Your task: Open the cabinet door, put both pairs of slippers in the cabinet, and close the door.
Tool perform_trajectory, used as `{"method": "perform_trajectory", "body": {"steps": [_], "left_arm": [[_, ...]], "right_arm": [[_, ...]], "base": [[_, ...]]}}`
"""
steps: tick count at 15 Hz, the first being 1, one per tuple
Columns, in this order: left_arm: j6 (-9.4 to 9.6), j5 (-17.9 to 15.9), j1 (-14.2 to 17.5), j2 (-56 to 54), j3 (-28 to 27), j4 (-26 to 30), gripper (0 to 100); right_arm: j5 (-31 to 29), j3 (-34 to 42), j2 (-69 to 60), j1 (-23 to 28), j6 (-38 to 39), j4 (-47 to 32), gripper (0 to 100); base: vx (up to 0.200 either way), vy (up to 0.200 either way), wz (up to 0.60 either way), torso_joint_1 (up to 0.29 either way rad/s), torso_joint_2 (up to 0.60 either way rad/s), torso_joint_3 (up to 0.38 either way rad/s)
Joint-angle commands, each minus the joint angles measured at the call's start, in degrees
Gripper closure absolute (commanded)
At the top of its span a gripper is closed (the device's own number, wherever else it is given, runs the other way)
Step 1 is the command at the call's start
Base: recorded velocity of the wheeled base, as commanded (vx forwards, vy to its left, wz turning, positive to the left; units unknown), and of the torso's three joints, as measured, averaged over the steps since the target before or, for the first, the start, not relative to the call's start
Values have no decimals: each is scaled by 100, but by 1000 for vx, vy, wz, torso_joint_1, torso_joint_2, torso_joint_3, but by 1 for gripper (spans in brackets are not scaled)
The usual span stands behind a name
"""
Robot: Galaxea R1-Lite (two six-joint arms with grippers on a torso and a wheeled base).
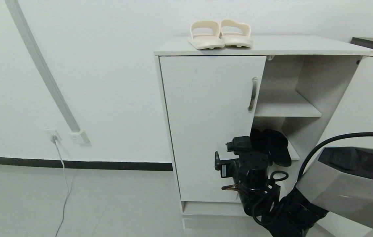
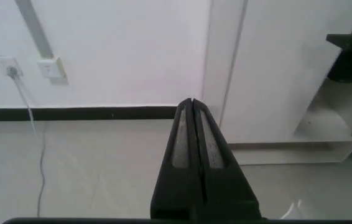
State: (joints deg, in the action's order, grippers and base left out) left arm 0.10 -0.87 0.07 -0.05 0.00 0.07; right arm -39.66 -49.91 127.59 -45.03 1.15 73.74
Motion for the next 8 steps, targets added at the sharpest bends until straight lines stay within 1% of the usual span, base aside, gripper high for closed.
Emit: {"method": "perform_trajectory", "body": {"steps": [1, 4, 5, 6, 7, 8], "left_arm": [[-1, 7, 1, 5, 0, 1, 100], [-10, 7, 1, 5, 0, 1, 100], [-10, 16, 1, 5, 0, 1, 100], [-27, 16, 1, 5, 0, -7, 100], [-27, 16, 1, 5, 0, 1, 100], [-27, 16, 1, 5, 0, 1, 100]], "right_arm": [[2, -1, 21, -6, 0, 9, 0], [11, 60, 12, -58, 26, 26, 0], [63, 157, 12, -67, 8, 158, 0], [160, 218, 12, -67, 8, 316, 0], [397, 350, 12, -58, -9, 527, 0], [468, 403, 12, -50, -35, 615, 0]], "base": [[0, 0, 0, 0, 0, 0], [0, 0, 0, 0, 0, 0], [0, 0, 0, 0, 0, 0], [0, 0, 0, 0, 0, 0], [0, 0, 0, 0, 0, 0], [0, 0, 0, 0, 0, 0]]}}
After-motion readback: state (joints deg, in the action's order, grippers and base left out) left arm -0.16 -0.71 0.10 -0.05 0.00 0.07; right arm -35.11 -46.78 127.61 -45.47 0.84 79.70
